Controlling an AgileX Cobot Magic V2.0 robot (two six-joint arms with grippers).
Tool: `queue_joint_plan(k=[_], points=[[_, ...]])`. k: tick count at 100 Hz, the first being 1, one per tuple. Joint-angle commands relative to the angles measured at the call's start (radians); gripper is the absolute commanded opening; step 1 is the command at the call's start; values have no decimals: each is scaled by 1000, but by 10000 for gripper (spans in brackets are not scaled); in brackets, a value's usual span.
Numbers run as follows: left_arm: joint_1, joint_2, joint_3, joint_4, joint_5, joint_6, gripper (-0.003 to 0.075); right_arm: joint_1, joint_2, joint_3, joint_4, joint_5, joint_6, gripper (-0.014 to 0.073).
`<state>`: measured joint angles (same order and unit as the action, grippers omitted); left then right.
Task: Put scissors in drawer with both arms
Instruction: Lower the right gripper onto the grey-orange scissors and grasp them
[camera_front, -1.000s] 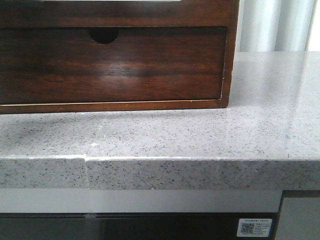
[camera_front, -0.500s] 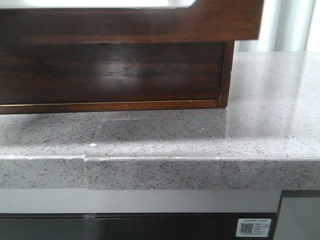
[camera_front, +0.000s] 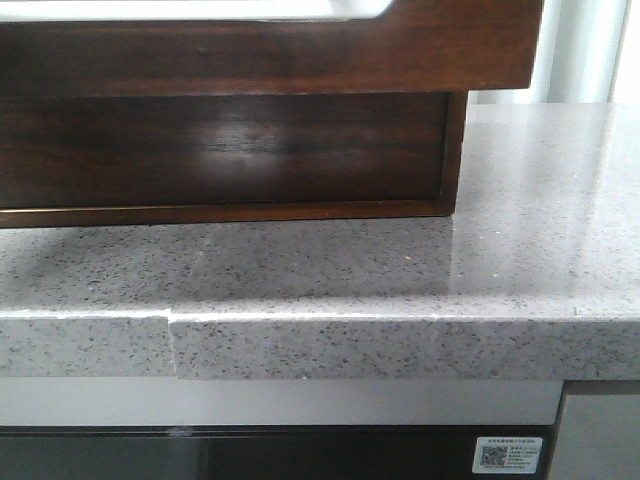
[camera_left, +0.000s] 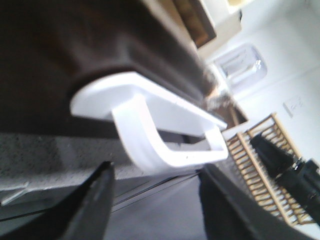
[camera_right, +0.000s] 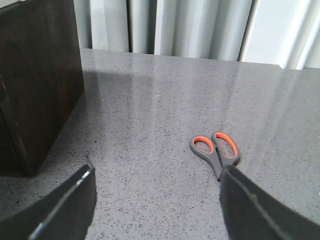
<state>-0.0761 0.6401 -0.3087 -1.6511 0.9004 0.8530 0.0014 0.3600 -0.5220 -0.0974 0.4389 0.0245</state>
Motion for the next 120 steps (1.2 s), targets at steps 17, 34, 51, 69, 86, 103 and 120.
queue_joint_plan(k=[17, 34, 51, 69, 86, 103, 120], points=[[-6, -35, -53, 89, 29, 6, 440, -8, 22, -94, -14, -15, -1, 470], [-6, -102, -134, 369, 13, -170, 440, -8, 108, -199, -14, 121, -1, 470], [-6, -195, -280, 818, -2, -405, 440, -9, 262, -324, -27, 293, 22, 470], [-6, -255, -427, 1175, 19, -462, 440, -52, 486, -471, -29, 432, 29, 470], [-47, -255, -461, 1249, -13, -462, 440, -159, 683, -584, 2, 531, 7, 466], [-73, -255, -461, 1256, -74, -462, 440, -272, 869, -662, 48, 573, -58, 438], [-73, -253, -459, 1245, -146, -462, 440, -337, 1027, -724, 138, 593, -160, 438]])
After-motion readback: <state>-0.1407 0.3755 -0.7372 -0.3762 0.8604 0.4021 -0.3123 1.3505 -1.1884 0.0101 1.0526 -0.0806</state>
